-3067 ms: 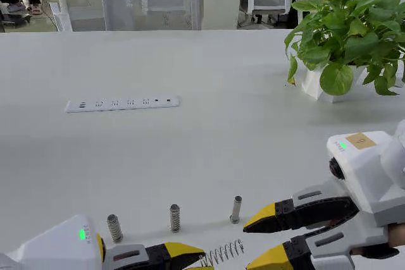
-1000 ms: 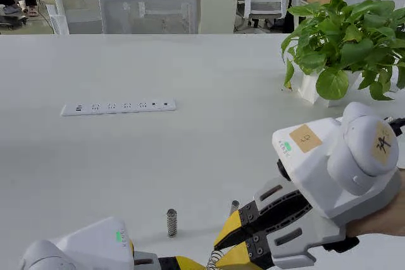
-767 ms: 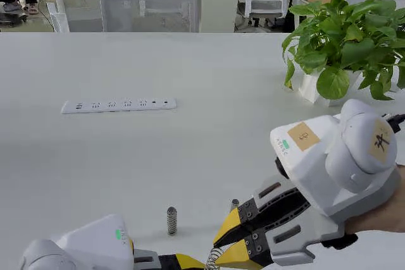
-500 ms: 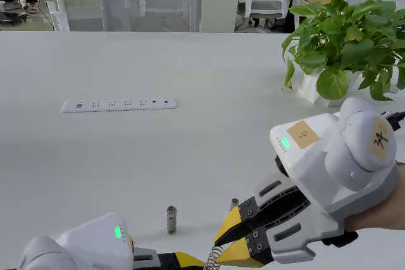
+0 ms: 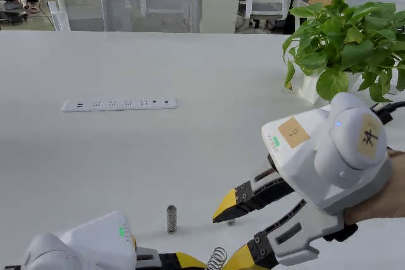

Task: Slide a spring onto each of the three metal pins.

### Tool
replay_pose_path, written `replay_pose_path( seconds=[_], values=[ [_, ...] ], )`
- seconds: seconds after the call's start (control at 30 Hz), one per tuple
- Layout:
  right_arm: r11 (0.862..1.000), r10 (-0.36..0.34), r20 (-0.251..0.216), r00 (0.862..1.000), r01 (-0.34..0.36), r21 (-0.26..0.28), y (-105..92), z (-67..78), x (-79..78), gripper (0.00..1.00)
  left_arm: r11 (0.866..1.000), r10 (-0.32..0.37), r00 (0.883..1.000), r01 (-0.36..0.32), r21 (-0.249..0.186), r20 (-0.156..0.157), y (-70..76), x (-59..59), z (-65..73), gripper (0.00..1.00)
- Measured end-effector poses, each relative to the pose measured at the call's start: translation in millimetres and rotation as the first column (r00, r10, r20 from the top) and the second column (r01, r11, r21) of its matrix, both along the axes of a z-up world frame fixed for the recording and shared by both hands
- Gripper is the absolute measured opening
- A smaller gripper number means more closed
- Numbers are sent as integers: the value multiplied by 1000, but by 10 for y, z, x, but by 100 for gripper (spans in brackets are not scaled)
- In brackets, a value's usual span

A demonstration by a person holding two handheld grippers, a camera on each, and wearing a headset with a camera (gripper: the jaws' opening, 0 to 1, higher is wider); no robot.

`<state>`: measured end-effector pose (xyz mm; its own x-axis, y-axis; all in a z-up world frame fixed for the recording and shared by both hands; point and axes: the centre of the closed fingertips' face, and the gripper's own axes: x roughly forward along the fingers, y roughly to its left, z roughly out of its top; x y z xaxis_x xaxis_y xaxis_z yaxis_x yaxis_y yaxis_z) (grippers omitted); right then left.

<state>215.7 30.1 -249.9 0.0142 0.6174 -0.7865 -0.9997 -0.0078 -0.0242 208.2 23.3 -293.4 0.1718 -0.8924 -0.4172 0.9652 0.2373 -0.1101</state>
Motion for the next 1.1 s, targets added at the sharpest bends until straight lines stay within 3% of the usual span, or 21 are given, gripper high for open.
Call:
replay_pose_path(
  seconds=[0.1, 0.17, 0.23, 0.47, 0.6, 1.1],
  values=[
    [996, 59, -5, 998, -59, -71, -19, -45, -47, 33, 1000, -2, 1000, 2, 7, -13, -9, -9, -28, 6],
    [995, 66, -25, 998, -68, -74, 20, -45, -75, 32, 1000, -2, 1000, 2, 10, -18, -12, -16, -38, 6],
    [992, 78, -74, 994, -85, -95, 27, -67, -136, 32, 1000, 4, 1000, -3, 11, -25, -20, -14, -43, 6],
    [976, 110, -102, 989, -127, -179, 17, -198, -137, 25, 1000, 11, 999, -11, 7, -33, -55, -12, -38, 6],
    [971, 118, -126, 985, -141, -195, 18, -234, -150, 20, 1000, 10, 999, -9, 5, -33, -80, -5, -23, 6],
    [962, 116, -144, 983, -148, -231, -59, -321, -148, 13, 1000, 16, 999, -17, -24, -48, -163, -4, 31, 6]
  ],
)
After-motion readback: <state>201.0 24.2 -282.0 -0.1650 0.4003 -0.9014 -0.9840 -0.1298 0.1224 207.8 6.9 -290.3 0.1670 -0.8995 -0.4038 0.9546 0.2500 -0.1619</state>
